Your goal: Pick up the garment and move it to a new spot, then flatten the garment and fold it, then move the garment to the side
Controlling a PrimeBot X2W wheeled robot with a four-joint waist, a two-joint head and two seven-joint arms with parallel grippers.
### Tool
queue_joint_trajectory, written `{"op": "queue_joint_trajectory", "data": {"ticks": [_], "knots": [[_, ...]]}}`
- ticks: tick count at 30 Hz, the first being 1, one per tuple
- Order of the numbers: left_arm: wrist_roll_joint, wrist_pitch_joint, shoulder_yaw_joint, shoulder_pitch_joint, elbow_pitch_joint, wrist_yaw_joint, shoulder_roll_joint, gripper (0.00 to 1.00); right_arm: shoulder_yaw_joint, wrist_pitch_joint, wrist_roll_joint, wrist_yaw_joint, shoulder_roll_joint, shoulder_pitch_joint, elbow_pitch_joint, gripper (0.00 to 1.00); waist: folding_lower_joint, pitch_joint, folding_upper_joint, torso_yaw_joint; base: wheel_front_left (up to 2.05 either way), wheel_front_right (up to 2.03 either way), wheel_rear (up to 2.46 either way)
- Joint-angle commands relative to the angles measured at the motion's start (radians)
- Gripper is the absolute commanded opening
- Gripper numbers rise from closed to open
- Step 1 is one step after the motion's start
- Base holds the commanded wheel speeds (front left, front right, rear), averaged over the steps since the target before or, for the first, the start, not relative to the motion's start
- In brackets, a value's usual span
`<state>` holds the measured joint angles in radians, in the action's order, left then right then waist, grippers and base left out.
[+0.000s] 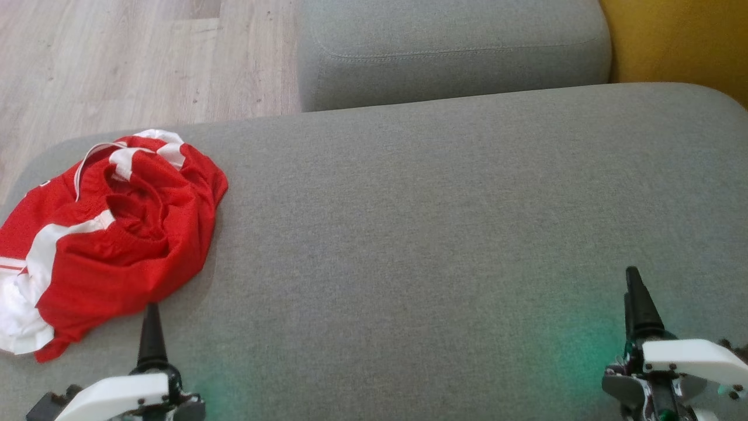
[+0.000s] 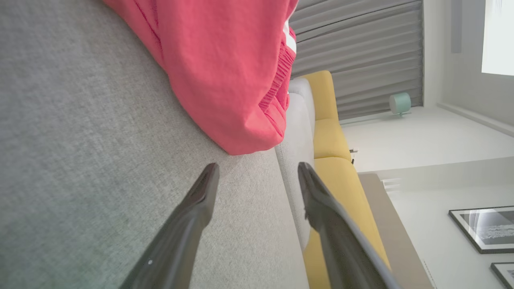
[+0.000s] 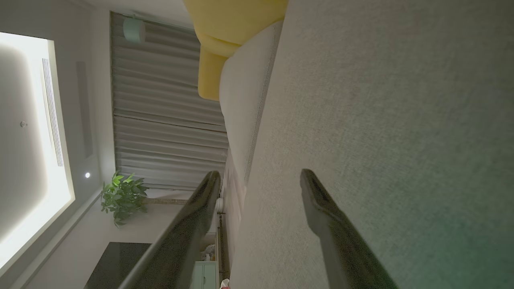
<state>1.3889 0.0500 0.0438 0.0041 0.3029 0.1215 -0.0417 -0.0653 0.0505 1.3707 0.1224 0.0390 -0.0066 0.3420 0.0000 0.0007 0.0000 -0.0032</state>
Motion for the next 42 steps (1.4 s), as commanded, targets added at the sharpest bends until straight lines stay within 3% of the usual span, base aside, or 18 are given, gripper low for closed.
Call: {"op": "queue_joint_trajectory", "data": {"ticks": [1,42], "knots": [[-0.037,-0.011,-0.002,-0.049,-0.043,-0.009,-0.004,1.0,0.014,-0.013,-0.038,0.002,0.004,-0.05,-0.043,1.0,0.0,0.0,0.0,0.0,0.0,0.0,0.0],[-0.502,-0.129,-0.069,-0.049,-0.115,-0.063,-0.006,1.0,0.136,-0.131,-0.537,0.004,0.007,-0.09,-0.058,1.0,0.0,0.0,0.0,-0.011,0.0,0.0,0.0]]}}
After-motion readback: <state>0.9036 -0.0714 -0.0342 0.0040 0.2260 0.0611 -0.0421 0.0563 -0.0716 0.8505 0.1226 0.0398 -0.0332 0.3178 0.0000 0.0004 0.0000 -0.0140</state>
